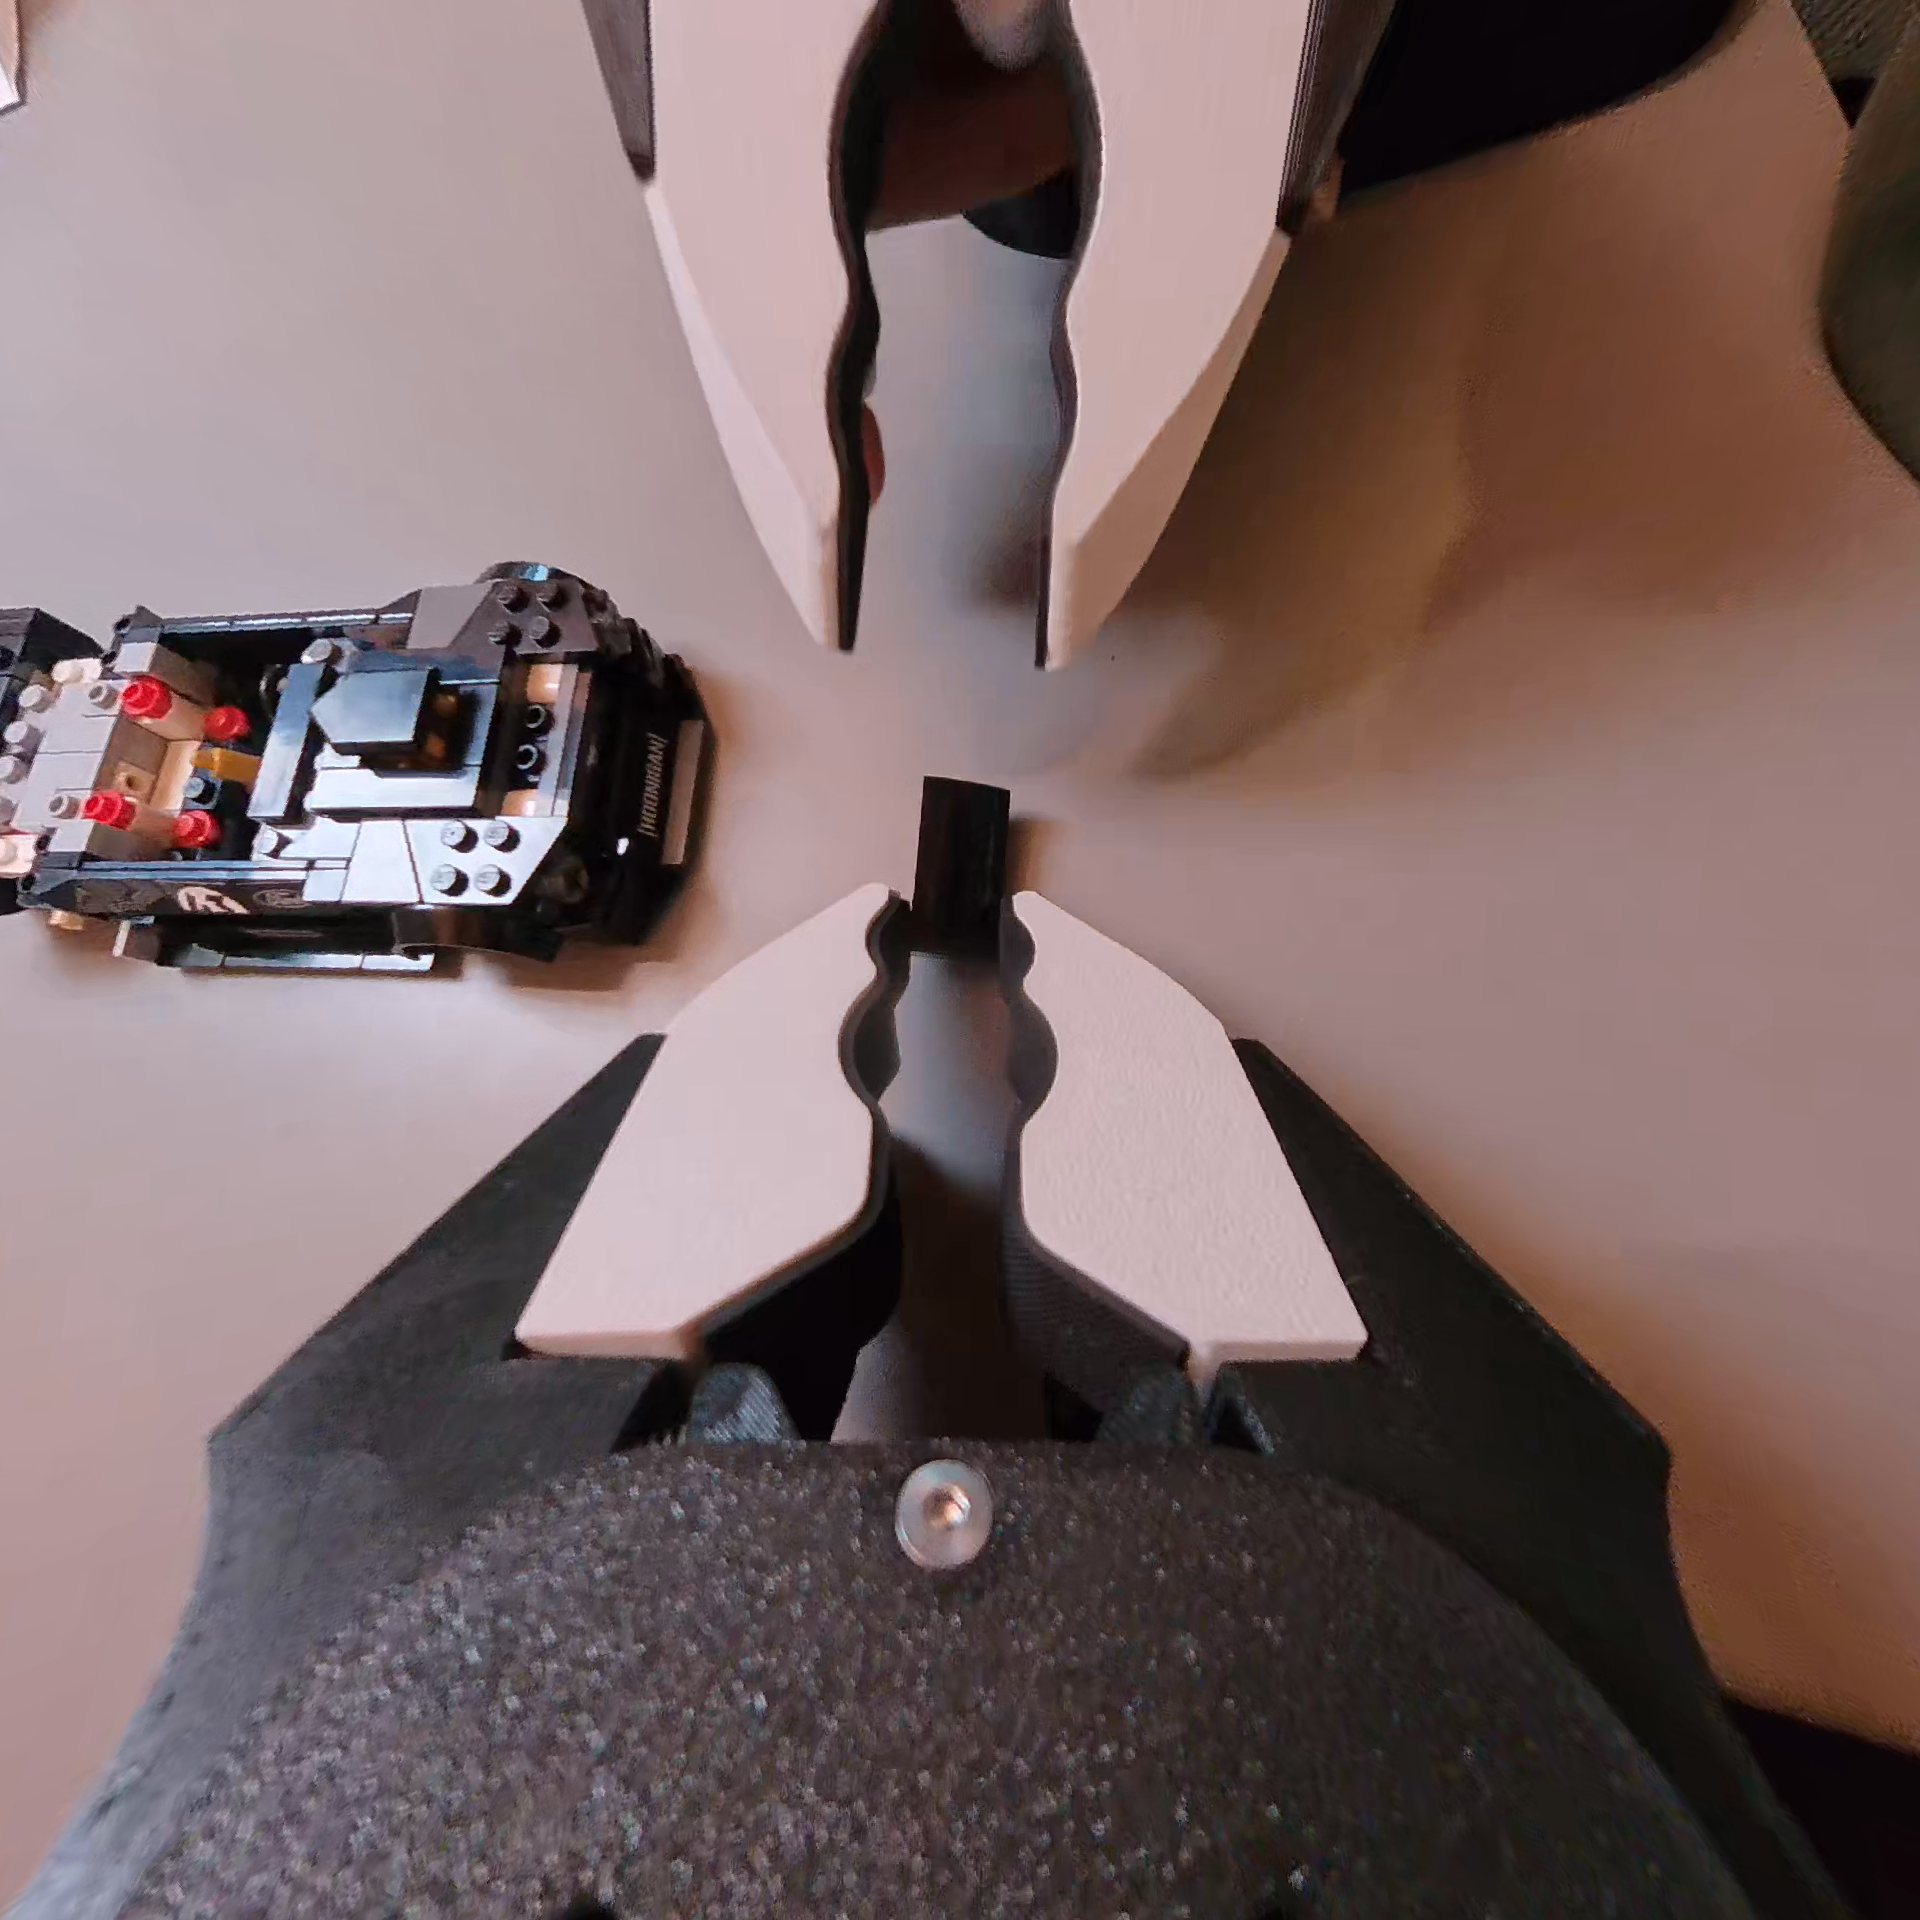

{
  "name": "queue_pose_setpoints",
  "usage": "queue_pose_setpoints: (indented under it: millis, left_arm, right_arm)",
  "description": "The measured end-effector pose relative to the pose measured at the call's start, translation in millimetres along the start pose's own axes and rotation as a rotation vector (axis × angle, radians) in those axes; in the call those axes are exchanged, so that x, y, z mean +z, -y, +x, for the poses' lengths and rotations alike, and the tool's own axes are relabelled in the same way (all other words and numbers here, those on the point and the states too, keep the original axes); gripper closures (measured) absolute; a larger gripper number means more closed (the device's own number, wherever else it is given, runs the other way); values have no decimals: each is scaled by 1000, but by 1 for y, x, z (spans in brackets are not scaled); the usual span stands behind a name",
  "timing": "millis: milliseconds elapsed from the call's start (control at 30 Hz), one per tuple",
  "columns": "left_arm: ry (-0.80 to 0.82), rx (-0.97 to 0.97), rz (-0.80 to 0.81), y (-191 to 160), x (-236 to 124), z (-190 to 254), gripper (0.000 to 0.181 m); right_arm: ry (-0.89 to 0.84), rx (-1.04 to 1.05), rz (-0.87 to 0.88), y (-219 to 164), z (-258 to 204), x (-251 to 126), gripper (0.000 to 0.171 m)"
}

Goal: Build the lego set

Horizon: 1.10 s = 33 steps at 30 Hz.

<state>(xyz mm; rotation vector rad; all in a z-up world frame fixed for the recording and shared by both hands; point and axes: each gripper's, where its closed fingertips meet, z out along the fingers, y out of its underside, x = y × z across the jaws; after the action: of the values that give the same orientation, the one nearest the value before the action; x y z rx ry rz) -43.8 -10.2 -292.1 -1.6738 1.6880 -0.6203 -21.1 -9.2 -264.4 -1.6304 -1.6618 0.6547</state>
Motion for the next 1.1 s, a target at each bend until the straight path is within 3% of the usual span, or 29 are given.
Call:
queue_pose_setpoints:
  millis: [167, 300, 1100]
  left_arm:
    - [8, 12, 26, 2, -1, 1, 165]
    - [-5, 24, 66, 9, -3, 3, 165]
    - [43, -15, 214, 31, -16, -10, 162]
  right_arm:
    - [33, -50, -51, -8, -7, 15, 143]
    - [6, -95, -34, -6, -8, 16, 154]
    - [-16, -41, 167, 11, 7, -9, 155]
